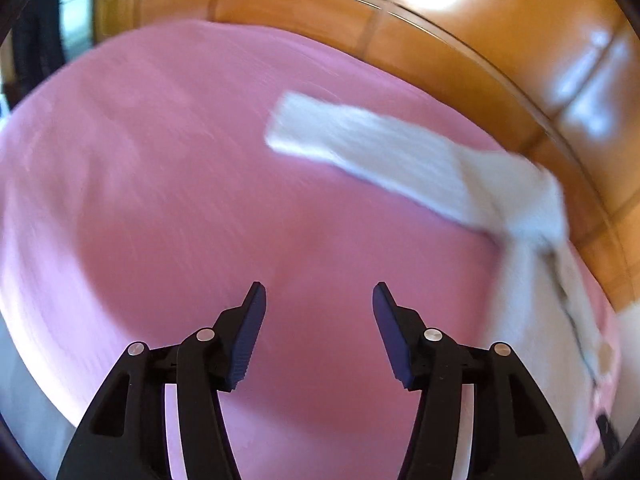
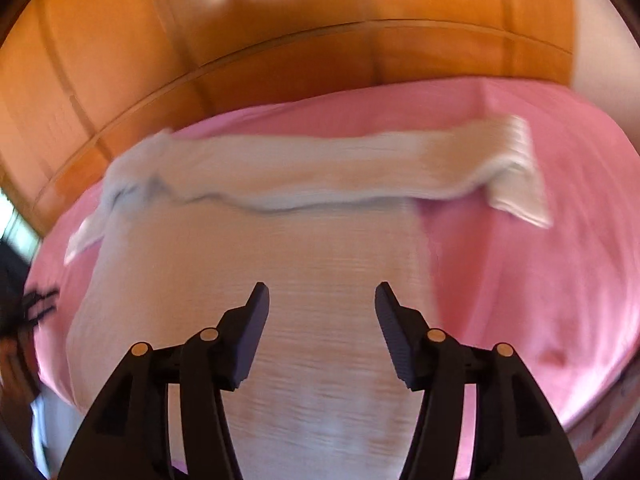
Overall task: Fold small clothes
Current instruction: 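Lift and shake the sweater out with both grippers, spreading it over the bedspread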
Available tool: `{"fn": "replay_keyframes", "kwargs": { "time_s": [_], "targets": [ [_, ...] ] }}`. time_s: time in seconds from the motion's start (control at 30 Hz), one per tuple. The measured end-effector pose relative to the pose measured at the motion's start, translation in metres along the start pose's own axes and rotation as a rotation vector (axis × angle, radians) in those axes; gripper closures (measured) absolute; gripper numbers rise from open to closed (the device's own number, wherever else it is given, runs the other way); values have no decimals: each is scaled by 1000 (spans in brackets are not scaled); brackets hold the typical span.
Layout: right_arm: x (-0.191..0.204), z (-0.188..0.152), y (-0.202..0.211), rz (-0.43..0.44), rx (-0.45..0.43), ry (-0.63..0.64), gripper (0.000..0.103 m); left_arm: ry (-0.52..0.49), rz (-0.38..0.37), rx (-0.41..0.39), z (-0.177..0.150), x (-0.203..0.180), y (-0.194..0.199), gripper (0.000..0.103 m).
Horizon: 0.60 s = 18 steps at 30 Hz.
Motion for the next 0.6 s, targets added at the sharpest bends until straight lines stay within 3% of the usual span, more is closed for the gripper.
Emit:
{"fn": "replay_keyframes", "kwargs": {
  "time_s": [0.17, 0.2, 0.23, 0.37, 0.43, 0.5, 0.6],
  "targets": [
    [46, -15, -46, 35, 64, 88, 47, -32, 93, -18, 40, 5, -33, 47],
    [56, -15, -51, 32, 60, 117, 47, -54, 109, -9, 44, 8, -41, 36],
    [62, -14, -54, 35, 54, 137, 47, -63, 118, 5, 50, 5, -54, 33],
    [93, 1, -72, 15, -7, 265, 47, -67, 124, -12, 66, 8, -72, 33],
    [107, 7, -82, 8, -34, 320, 47, -83, 111, -22, 76, 2, -82, 57],
    [116, 19, -99, -35, -71, 392, 49, -99, 63, -17, 81, -8, -90, 96],
    [114, 35, -131, -98, -77, 465, 51, -158, 83, -31, 87, -17, -86, 99]
  ]
}}
Point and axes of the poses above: each gripper's, at about its wrist camera, not at the fingertips, and y roughly against the way its jaws point, x to its left, z to its top, the point moved 5 cm from there along -y, roughly the way its jaws point, and after that the axes turned 14 degrees about -y, right-handed, at the moved point
